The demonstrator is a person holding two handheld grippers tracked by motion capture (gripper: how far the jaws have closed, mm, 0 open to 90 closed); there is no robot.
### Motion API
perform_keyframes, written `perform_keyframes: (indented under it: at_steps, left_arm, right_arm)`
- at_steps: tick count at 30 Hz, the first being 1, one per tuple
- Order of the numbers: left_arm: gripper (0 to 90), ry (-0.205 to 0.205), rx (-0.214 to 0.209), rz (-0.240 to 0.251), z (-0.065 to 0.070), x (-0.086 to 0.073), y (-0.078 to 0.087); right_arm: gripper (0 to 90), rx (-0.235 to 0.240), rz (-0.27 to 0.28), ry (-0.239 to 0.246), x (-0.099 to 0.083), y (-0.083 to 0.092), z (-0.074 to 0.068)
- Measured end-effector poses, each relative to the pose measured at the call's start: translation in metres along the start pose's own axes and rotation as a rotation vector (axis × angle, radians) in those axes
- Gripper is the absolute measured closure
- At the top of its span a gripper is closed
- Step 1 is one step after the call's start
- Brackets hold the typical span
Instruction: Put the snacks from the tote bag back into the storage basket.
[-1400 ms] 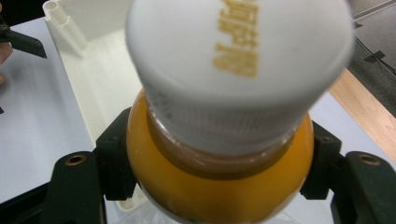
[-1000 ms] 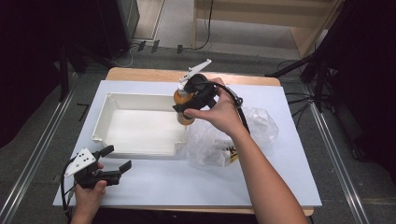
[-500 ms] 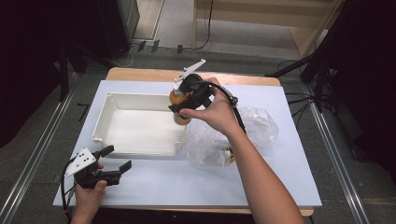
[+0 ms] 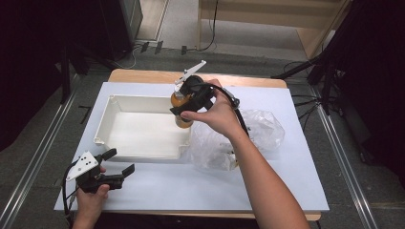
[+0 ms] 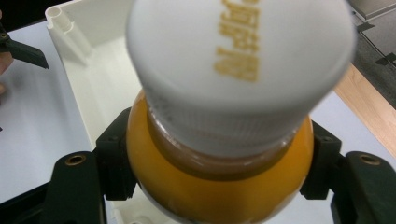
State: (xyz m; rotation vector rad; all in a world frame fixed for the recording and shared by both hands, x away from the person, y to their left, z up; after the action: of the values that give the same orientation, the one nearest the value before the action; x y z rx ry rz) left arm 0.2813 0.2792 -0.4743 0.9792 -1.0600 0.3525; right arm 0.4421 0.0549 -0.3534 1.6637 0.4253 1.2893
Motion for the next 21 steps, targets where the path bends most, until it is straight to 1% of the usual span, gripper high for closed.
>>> perform_keyframes:
  at_steps: [21]
  left_arm:
    - [7.8, -0.001, 0.002, 0.001, 0.0002, -0.0001, 0.0001]
  right_arm:
    - [30.5, 0.013, -0.001, 0.014, 0.0048, -0.0092, -0.0059]
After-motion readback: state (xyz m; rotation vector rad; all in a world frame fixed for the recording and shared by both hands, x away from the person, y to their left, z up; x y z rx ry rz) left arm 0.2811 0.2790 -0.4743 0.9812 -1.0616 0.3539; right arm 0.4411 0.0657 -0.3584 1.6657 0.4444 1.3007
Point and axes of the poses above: each handheld gripper's, and its own axes: y roughly backward along the jaws, x roughly out of its top, z roughly to its right, the point moved 7 cm from there along -y, roughly forward along the jaws, and after that the axes turned 10 degrees about -z, right-handed, at the moved point
